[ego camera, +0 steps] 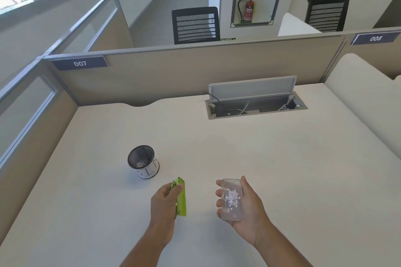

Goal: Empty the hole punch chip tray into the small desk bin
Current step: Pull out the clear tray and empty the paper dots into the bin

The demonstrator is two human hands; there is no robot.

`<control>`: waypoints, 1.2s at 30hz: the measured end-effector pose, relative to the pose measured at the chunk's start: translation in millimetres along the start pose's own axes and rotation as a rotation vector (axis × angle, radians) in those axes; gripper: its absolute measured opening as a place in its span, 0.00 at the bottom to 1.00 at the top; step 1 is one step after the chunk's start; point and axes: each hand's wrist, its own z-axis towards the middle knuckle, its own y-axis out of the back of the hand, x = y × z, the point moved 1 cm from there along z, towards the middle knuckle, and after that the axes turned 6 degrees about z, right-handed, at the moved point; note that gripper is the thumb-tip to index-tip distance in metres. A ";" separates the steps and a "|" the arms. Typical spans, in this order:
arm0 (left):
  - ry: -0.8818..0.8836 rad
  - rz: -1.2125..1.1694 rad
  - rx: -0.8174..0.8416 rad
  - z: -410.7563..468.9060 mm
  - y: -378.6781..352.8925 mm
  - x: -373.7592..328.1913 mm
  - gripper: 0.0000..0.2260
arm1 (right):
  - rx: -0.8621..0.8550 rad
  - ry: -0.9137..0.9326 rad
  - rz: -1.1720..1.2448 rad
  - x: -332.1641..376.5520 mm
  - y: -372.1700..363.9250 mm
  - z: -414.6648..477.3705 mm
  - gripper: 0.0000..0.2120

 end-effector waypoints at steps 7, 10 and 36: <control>-0.135 0.426 -0.130 28.8 10.2 20.5 0.07 | 0.005 -0.002 0.004 -0.6 1.1 0.1 0.35; -0.157 0.496 -0.117 30.7 9.9 21.8 0.07 | 0.001 0.000 0.002 -1.0 0.6 -0.4 0.35; -0.024 0.461 -0.055 33.8 16.8 4.6 0.27 | -0.044 0.062 -0.128 -4.2 -17.7 -5.6 0.33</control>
